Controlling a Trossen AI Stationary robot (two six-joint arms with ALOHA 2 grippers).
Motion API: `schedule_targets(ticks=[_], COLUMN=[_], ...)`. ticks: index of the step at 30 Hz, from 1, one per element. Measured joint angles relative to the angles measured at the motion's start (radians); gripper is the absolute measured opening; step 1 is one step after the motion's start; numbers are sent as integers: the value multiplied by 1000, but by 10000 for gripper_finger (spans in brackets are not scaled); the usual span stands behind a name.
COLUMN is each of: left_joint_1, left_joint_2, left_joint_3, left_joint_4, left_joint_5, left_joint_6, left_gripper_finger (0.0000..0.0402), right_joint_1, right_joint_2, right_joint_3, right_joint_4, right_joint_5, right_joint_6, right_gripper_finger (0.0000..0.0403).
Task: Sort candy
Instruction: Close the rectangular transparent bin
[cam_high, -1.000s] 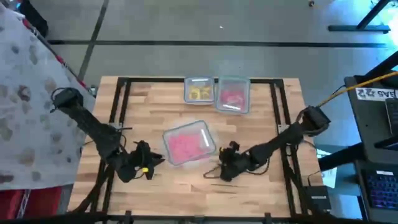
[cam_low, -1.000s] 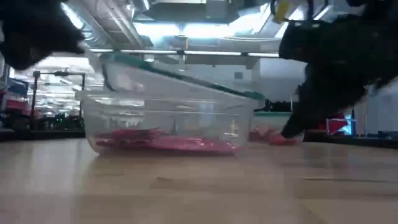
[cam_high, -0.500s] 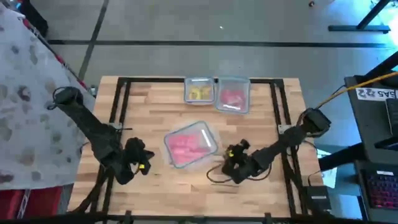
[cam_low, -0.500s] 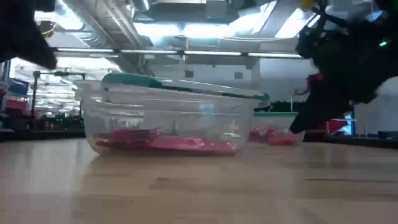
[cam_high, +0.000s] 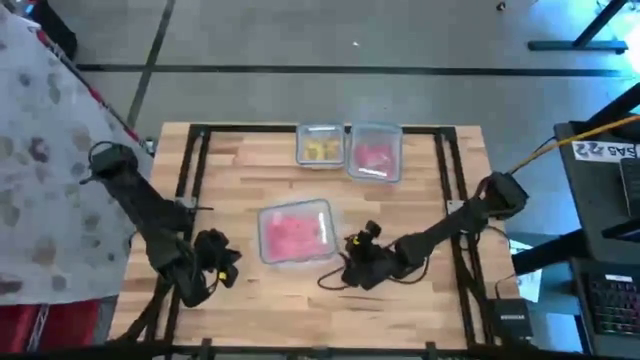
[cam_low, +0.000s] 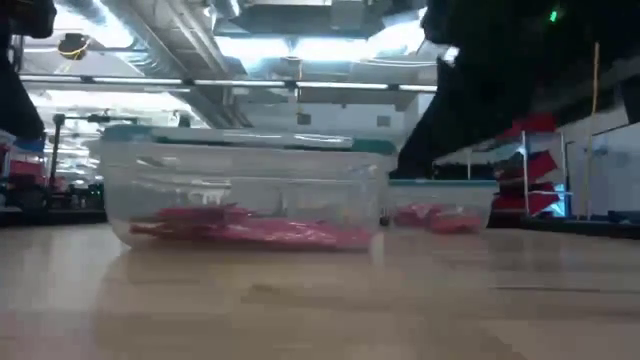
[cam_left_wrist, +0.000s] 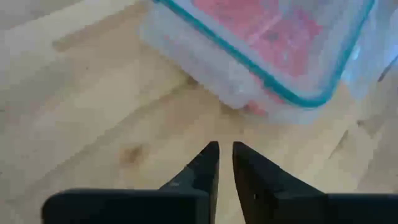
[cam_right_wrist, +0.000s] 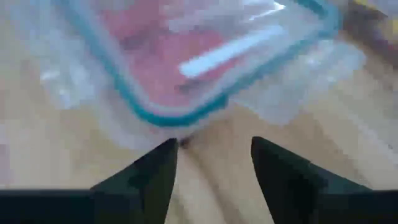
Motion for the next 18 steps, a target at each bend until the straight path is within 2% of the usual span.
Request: schedule_targets(ticks=[4,10,15,18], left_joint_1=[1,7,34,51], left_joint_2=[-1,-3,-2,-2], left_joint_3=[1,7,7,-1], left_joint_4=[-1,79,42,13], left_joint_5=[-10,-124,-142,-139], left_joint_6=[-5,71,85,86], left_gripper_finger=[30,30,30,30], right_joint_1=[12,23,-41,-92], right_joint_2=[0,-1,-2,-2], right_joint_3=[46,145,169,153], right_joint_4=[-109,-190,-500,-591], right_joint_5=[69,115,169,212], right_joint_6=[32,21,232,283], right_gripper_finger=[193,193,193,193])
